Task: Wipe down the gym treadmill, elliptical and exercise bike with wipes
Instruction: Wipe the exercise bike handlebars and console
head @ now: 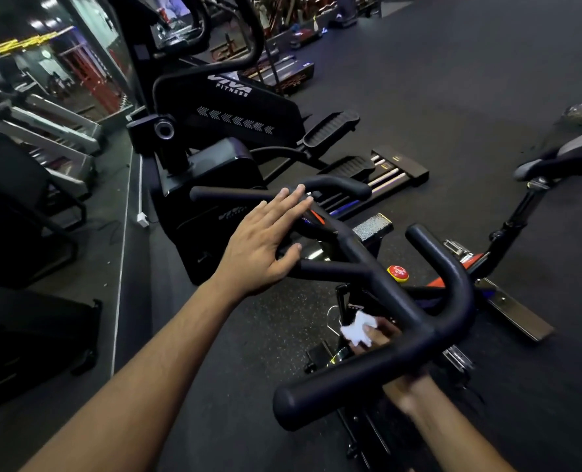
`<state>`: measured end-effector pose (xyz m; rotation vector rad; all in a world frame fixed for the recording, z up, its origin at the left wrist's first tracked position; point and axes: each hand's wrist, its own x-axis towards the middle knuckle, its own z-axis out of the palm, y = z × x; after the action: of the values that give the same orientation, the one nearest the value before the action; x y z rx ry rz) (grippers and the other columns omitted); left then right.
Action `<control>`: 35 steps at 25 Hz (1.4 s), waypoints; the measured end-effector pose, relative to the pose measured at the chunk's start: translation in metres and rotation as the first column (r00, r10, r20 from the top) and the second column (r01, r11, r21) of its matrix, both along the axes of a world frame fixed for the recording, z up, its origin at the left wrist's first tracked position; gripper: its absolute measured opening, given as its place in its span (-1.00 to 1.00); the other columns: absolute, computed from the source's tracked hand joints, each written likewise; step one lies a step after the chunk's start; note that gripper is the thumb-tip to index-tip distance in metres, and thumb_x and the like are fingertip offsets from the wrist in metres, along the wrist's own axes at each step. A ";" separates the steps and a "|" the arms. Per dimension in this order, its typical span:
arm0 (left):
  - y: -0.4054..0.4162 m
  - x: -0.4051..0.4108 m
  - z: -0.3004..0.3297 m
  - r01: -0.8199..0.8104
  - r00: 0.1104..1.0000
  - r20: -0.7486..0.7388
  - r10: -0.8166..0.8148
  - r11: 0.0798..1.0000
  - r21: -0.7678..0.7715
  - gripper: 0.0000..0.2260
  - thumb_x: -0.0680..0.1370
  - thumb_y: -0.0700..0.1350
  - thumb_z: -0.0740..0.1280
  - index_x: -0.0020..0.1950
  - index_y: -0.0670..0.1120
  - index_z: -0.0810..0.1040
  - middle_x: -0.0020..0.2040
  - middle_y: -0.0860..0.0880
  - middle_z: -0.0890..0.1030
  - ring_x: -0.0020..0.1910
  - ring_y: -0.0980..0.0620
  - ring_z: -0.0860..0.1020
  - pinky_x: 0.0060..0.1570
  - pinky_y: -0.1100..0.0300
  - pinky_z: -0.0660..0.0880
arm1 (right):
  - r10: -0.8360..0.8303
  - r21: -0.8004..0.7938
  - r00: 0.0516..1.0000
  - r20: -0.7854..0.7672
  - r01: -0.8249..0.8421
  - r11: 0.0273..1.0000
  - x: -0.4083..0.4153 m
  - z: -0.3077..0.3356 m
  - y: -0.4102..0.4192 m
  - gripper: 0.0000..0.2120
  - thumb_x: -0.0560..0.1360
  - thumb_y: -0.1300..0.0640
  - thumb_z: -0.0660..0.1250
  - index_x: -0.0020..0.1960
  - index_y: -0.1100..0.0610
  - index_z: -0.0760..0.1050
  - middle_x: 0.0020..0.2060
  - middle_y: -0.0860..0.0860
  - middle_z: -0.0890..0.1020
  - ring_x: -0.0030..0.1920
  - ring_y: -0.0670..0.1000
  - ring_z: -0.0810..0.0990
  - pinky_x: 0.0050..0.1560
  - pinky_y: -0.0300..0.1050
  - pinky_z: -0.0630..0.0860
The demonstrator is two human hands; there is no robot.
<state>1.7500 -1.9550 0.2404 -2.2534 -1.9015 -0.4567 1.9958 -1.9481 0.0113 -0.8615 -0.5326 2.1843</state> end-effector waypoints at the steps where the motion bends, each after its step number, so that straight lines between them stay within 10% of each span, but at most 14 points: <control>1: -0.001 0.000 0.000 -0.010 1.000 0.014 0.010 1.000 0.001 -0.37 0.55 0.02 0.25 0.63 0.02 0.23 0.65 0.05 0.17 0.63 0.07 0.12 0.56 -0.05 0.16 | -0.001 0.038 1.000 0.020 0.000 0.999 -0.006 0.010 -0.008 -0.47 0.19 -0.15 0.66 0.04 0.07 0.62 0.04 0.07 0.72 -0.01 -0.03 0.69 0.09 -0.01 0.62; 3: -0.005 -0.002 -0.003 -0.027 0.997 0.068 0.027 1.000 -0.001 -0.37 0.56 0.05 0.21 0.64 0.02 0.19 0.66 0.07 0.13 0.63 0.11 0.09 0.58 0.02 0.08 | -0.053 0.093 0.995 0.084 0.045 0.995 -0.026 0.012 -0.019 -0.86 0.58 0.22 0.35 0.04 0.07 0.66 0.03 0.16 0.71 -0.03 0.07 0.69 0.07 0.08 0.63; 11: -0.052 -0.051 -0.020 0.205 0.956 0.228 -0.186 0.977 -0.062 -0.45 0.71 0.06 0.07 0.66 -0.10 0.06 0.68 0.04 -0.04 0.64 0.10 -0.13 0.59 0.19 -0.19 | -0.281 0.436 0.892 0.354 0.108 0.894 -0.100 0.082 -0.066 -0.79 0.55 0.45 0.30 -0.06 0.25 0.67 -0.34 0.16 0.66 -0.31 0.10 0.57 -0.33 -0.16 0.56; 15: -0.078 -0.095 -0.026 0.285 0.926 0.296 -0.237 0.949 -0.133 -0.45 0.73 0.00 0.11 0.66 0.04 -0.06 0.65 0.20 -0.16 0.61 0.24 -0.20 0.52 0.35 -0.29 | -0.506 0.739 0.743 0.439 0.022 0.674 -0.124 0.122 -0.101 -0.90 0.53 0.15 0.42 -0.03 0.01 0.71 -0.17 -0.01 0.72 -0.16 -0.03 0.69 -0.08 -0.10 0.63; 18: -0.083 -0.126 -0.032 0.279 0.931 0.285 -0.228 0.949 -0.150 -0.43 0.69 0.15 0.05 0.66 0.07 -0.06 0.62 0.25 -0.16 0.60 0.27 -0.19 0.49 0.39 -0.31 | -0.658 0.859 0.604 0.450 -0.089 0.505 -0.142 0.144 -0.110 -0.72 0.51 0.32 0.40 0.00 -0.06 0.70 -0.10 -0.15 0.71 -0.02 -0.11 0.68 0.00 -0.26 0.54; 26: -0.045 -0.162 -0.022 0.356 0.933 0.093 -0.346 0.925 -0.134 -0.39 0.62 0.15 -0.03 0.65 -0.02 0.10 0.64 0.09 0.03 0.64 0.11 -0.05 0.60 0.05 -0.13 | -0.937 0.983 0.304 0.172 0.006 0.182 -0.150 0.180 -0.095 -0.74 0.51 0.26 0.34 0.12 0.05 0.69 -0.08 -0.16 0.58 -0.04 -0.08 0.61 -0.01 -0.29 0.47; 31: 0.013 -0.187 -0.001 0.411 0.895 -0.077 -0.439 0.880 -0.239 -0.34 0.57 0.17 -0.08 0.65 -0.03 0.11 0.65 0.04 0.10 0.63 0.07 -0.04 0.58 0.05 -0.19 | -0.966 0.968 -0.060 0.252 0.016 0.251 -0.127 0.154 -0.041 -0.73 0.55 0.29 0.28 0.17 0.11 0.66 -0.01 -0.06 0.52 0.03 0.07 0.54 0.11 0.04 0.52; 35: 0.074 -0.195 0.020 0.418 0.846 -0.147 -0.513 0.808 -0.415 -0.41 0.68 0.05 0.09 0.66 -0.04 -0.05 0.65 0.04 -0.04 0.63 0.10 -0.10 0.57 0.11 -0.25 | -0.858 0.851 -0.098 0.504 -0.111 0.513 -0.113 0.141 -0.002 -0.74 0.56 0.28 0.24 0.05 -0.02 0.61 0.00 -0.07 0.63 0.09 0.08 0.53 0.15 -0.04 0.44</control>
<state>1.5548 -1.8814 0.2600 -2.8721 -1.3753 0.1638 1.8824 -1.9506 0.1523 -1.6836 -1.3567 0.1506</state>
